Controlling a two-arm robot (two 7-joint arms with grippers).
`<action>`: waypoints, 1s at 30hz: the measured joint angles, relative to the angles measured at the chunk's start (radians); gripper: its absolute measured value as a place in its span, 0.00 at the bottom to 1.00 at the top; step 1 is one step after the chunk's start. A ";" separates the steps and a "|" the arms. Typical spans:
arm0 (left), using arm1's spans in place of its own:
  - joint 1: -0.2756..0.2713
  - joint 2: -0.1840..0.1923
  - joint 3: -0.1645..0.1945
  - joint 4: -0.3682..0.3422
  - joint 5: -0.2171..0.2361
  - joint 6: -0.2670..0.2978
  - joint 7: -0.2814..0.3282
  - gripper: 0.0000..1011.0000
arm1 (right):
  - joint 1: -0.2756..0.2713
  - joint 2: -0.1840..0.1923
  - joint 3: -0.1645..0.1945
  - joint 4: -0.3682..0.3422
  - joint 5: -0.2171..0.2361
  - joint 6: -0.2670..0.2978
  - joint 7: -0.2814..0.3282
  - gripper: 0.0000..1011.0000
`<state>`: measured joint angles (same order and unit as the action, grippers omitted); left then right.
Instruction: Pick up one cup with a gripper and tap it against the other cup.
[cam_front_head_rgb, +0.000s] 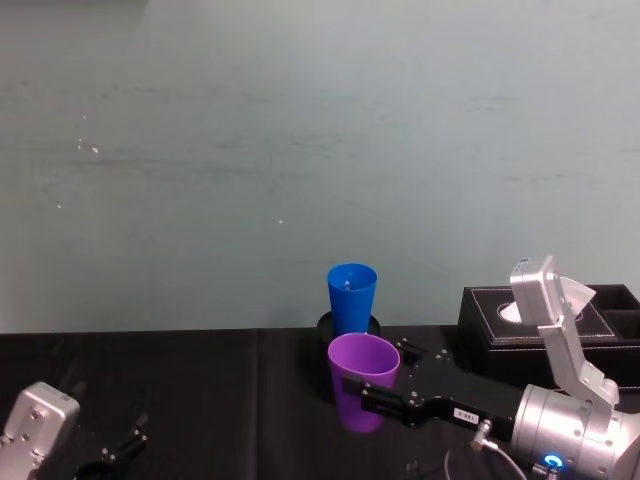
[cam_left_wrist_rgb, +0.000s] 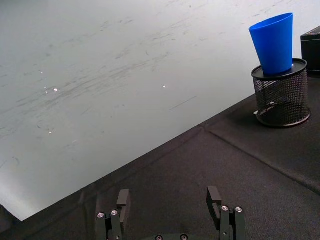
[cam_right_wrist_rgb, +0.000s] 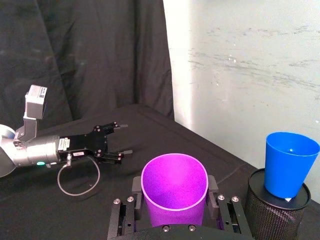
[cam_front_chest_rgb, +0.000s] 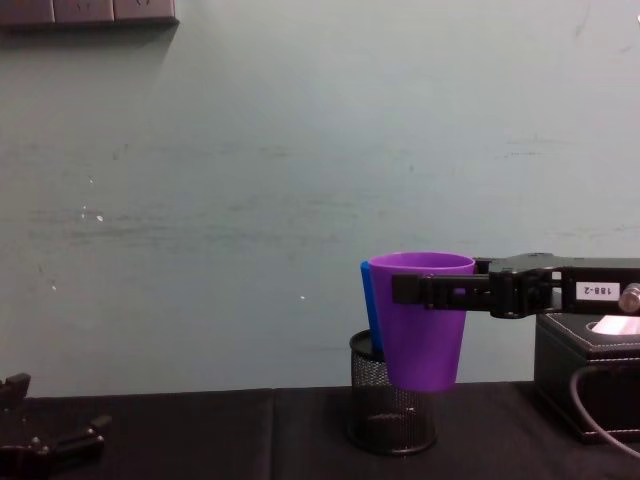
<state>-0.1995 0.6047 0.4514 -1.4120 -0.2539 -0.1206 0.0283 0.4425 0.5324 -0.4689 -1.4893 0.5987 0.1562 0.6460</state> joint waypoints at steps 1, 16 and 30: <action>0.000 0.000 0.000 0.000 0.000 0.000 0.000 0.99 | 0.000 0.000 0.000 0.000 0.000 0.000 0.000 0.73; 0.000 0.000 0.000 0.000 0.000 0.000 0.000 0.99 | 0.000 0.000 0.000 0.000 0.000 0.000 0.000 0.73; 0.000 0.000 0.000 0.000 0.000 0.000 0.000 0.99 | 0.000 0.000 0.000 0.000 0.000 0.000 0.000 0.73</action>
<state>-0.1995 0.6047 0.4514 -1.4120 -0.2539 -0.1205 0.0283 0.4425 0.5324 -0.4689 -1.4893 0.5987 0.1562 0.6461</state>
